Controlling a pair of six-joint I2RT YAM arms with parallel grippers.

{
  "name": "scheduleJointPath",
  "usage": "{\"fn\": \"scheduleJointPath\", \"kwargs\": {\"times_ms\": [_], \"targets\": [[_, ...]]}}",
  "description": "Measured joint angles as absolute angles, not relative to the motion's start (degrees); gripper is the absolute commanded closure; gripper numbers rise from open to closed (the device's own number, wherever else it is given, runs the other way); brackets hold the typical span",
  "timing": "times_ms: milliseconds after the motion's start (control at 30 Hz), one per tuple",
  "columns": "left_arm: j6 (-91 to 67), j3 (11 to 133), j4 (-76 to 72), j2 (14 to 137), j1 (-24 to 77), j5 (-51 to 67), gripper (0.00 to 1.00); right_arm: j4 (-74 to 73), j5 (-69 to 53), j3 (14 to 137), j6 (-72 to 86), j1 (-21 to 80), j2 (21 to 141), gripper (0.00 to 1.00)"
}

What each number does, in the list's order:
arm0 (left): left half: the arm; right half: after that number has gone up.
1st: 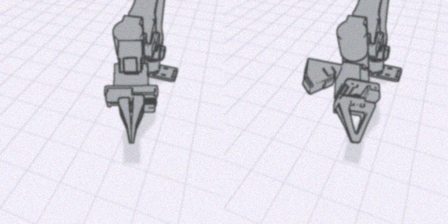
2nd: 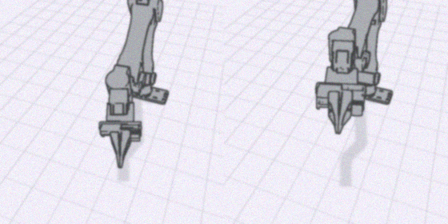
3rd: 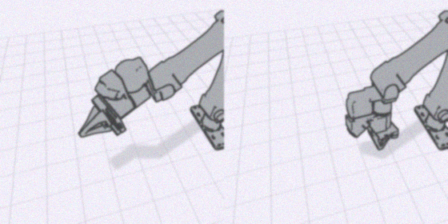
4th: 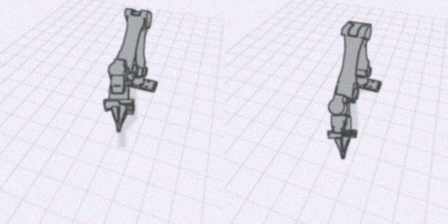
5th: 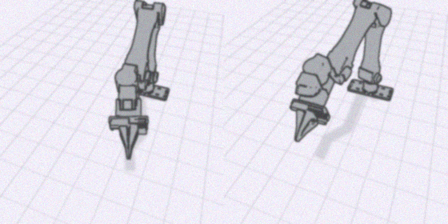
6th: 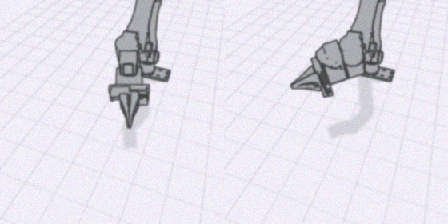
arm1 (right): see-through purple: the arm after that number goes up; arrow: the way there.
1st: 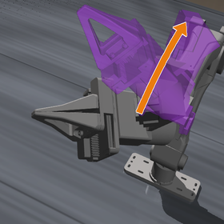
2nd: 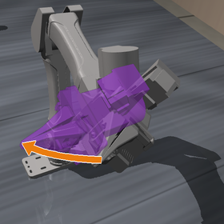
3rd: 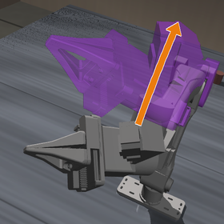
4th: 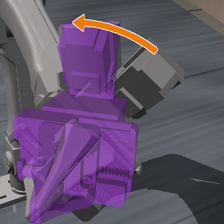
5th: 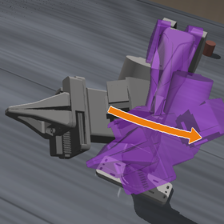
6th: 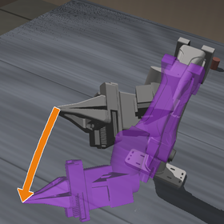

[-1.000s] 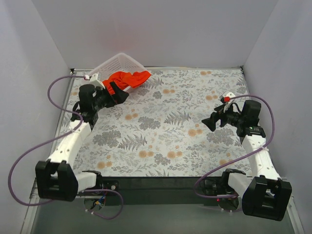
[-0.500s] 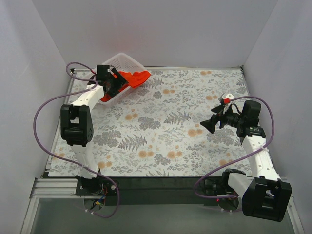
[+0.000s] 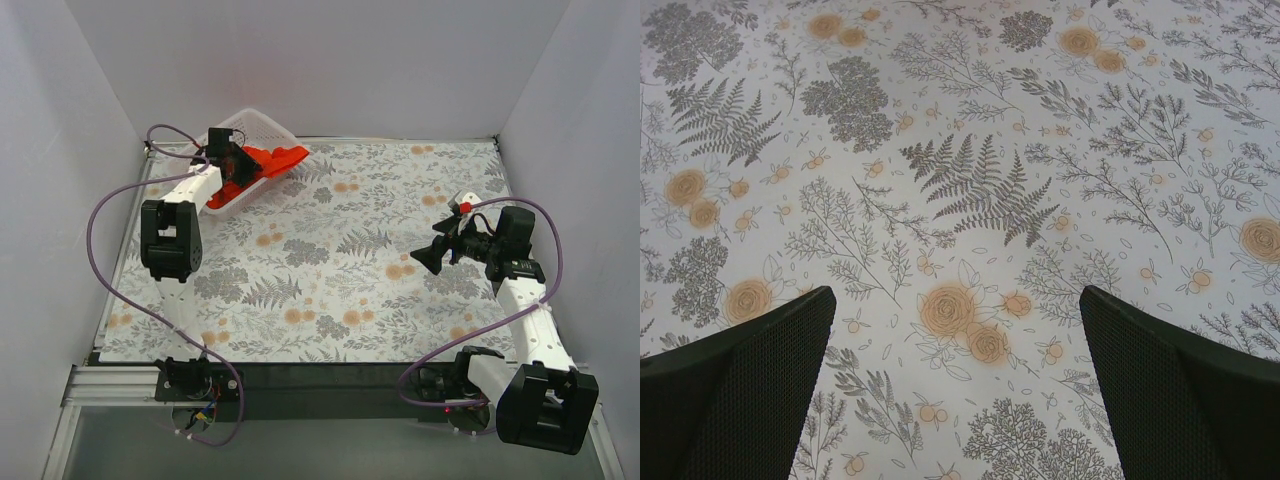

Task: Fold and stack the t-shirts
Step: Grab the tshirt from the pile, then move the tshirt to the center of the board

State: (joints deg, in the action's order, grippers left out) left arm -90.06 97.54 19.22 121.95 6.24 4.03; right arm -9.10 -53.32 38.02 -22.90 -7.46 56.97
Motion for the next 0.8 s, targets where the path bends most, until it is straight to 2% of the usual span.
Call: {"fn": "scheduleJointPath", "kwargs": {"times_ms": [67, 200, 300, 633, 800], "targets": [[-89.8, 98.3, 19.8, 123.8, 6.2, 4.5, 1.0, -9.1, -53.3, 38.0, -23.0, -7.5, 57.0, 0.02], [-87.8, 98.9, 19.6, 124.6, 6.4, 4.9, 1.0, -9.3, -53.3, 38.0, -23.1, -7.5, 57.0, 0.02], [-85.3, 98.0, 16.0, 120.8, 6.8, 5.2, 1.0, -9.3, -53.3, 38.0, -23.3, -7.5, 57.0, 0.02], [-80.9, 96.9, -3.0, 91.2, 13.4, 18.4, 1.0, -9.5, -53.1, 38.0, -24.1, -7.5, 57.0, 0.02], [-79.4, 103.0, -7.7, 84.7, 22.2, 24.2, 1.0, -9.5, -52.6, 38.0, -24.3, -7.5, 57.1, 0.02]]}}
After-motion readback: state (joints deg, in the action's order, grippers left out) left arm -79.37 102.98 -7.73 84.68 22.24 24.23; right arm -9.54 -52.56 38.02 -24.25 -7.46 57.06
